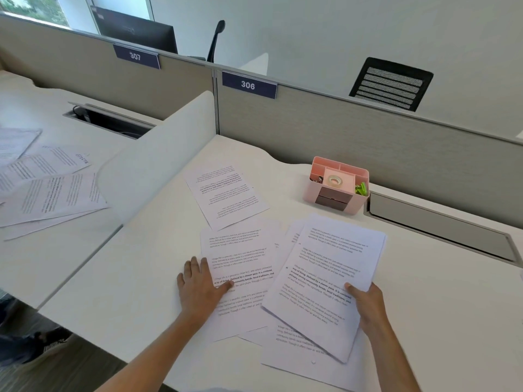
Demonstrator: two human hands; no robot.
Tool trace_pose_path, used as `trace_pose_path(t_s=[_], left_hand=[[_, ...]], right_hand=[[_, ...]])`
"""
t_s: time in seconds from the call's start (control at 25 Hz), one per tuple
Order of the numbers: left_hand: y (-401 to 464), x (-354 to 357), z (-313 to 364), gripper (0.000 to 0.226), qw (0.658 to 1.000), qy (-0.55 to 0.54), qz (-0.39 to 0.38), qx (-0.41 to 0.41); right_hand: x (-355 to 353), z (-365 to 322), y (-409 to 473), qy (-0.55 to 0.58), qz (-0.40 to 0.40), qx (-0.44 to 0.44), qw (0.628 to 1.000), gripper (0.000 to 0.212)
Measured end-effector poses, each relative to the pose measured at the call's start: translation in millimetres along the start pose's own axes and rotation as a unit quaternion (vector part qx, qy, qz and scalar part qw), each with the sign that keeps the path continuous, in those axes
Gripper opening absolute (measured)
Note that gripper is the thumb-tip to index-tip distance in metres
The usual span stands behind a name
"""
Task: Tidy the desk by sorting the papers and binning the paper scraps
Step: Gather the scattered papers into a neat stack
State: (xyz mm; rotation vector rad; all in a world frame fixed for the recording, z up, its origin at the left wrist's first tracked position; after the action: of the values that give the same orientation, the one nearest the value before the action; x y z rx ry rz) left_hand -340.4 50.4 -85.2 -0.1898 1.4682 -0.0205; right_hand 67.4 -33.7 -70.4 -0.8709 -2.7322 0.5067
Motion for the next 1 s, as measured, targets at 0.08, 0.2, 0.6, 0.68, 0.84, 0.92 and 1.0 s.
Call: trace_pose_path(t_s=[0.08, 0.2, 0.6, 0.68, 0.84, 0.92, 1.0], left_hand=[[-3, 1, 7, 0.101, 1.000, 0.011, 0.001, 0.019], [-6, 2, 17, 0.098, 0.999, 0.022, -0.001, 0.040], [-1, -4, 35, 0.099, 0.998, -0.008, -0.015, 0.065], [-3, -4, 40, 0.096, 0.997, -0.022, -0.013, 0.079], [-6, -6, 53, 0.091, 0.992, -0.059, -0.002, 0.113], [-7, -8, 59, 0.091, 0.988, -0.077, -0.002, 0.130], [-7, -10, 65, 0.091, 0.985, -0.095, -0.001, 0.144]], right_hand=[[-8, -5, -3, 0.015, 0.002, -0.014, 1.000, 0.032], [-20, -10, -9, 0.047, 0.002, -0.032, 0.998, 0.031], [-45, -35, -25, 0.147, -0.052, -0.083, 0.984, 0.042], [-52, -34, -24, 0.185, -0.043, -0.077, 0.979, 0.046], [-59, -30, -24, 0.254, -0.028, -0.049, 0.966, 0.047], [-56, -27, -26, 0.273, -0.023, -0.031, 0.961, 0.045], [-51, -22, -28, 0.287, -0.017, -0.018, 0.958, 0.046]])
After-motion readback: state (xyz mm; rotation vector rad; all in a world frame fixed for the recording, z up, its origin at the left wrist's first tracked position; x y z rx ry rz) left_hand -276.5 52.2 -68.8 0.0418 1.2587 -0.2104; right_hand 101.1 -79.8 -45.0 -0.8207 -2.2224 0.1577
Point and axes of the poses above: each hand's wrist, its own y-axis towards the middle knuckle, its own x-axis out of the palm, z = x × y, the point moved 6 cm from there along y, towards the middle knuckle, and after that the axes turned 8 degrees about y, right-handed, at the moved point
